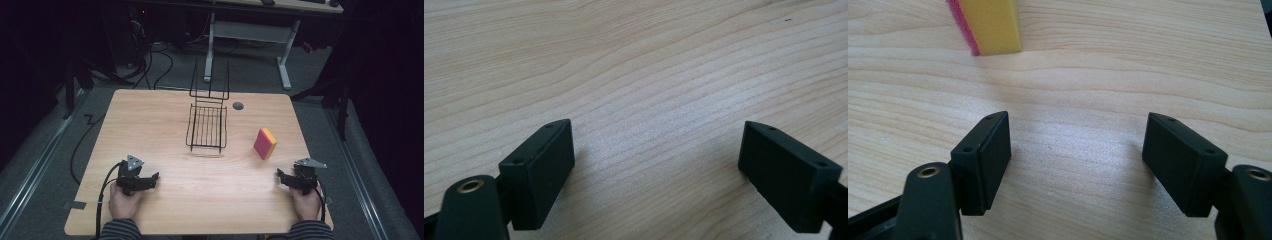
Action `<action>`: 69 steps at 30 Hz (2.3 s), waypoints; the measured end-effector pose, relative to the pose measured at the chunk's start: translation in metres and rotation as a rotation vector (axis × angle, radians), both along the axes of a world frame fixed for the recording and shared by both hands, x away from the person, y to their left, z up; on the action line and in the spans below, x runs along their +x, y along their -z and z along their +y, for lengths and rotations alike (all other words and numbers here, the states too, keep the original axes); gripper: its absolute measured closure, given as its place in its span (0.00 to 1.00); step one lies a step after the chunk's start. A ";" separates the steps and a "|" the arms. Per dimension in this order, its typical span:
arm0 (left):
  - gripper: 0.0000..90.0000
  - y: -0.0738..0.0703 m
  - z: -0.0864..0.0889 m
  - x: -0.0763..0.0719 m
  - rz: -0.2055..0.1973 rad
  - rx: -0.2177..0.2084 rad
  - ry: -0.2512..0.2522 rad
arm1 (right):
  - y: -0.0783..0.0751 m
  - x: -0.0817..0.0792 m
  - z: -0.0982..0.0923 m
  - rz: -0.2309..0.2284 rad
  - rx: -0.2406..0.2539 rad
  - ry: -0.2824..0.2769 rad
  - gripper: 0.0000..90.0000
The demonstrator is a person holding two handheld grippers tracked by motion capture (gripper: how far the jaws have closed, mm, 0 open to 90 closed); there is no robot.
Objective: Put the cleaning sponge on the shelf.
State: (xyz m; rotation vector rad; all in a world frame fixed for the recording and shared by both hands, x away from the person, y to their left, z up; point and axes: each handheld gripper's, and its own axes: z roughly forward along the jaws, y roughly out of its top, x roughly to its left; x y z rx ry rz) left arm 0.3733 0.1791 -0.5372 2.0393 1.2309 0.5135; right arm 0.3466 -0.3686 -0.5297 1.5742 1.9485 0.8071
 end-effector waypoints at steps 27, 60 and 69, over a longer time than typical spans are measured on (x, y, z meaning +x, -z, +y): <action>0.19 0.000 0.001 0.000 -0.001 -0.002 0.001 | -0.001 -0.006 0.000 0.001 0.025 -0.034 0.33; 0.19 0.000 0.000 0.000 -0.002 -0.002 -0.004 | -0.039 -0.027 0.027 -0.142 0.132 -0.136 0.34; 0.19 0.000 0.000 0.000 -0.001 -0.002 -0.004 | -0.053 -0.003 0.032 -0.154 0.131 -0.140 0.34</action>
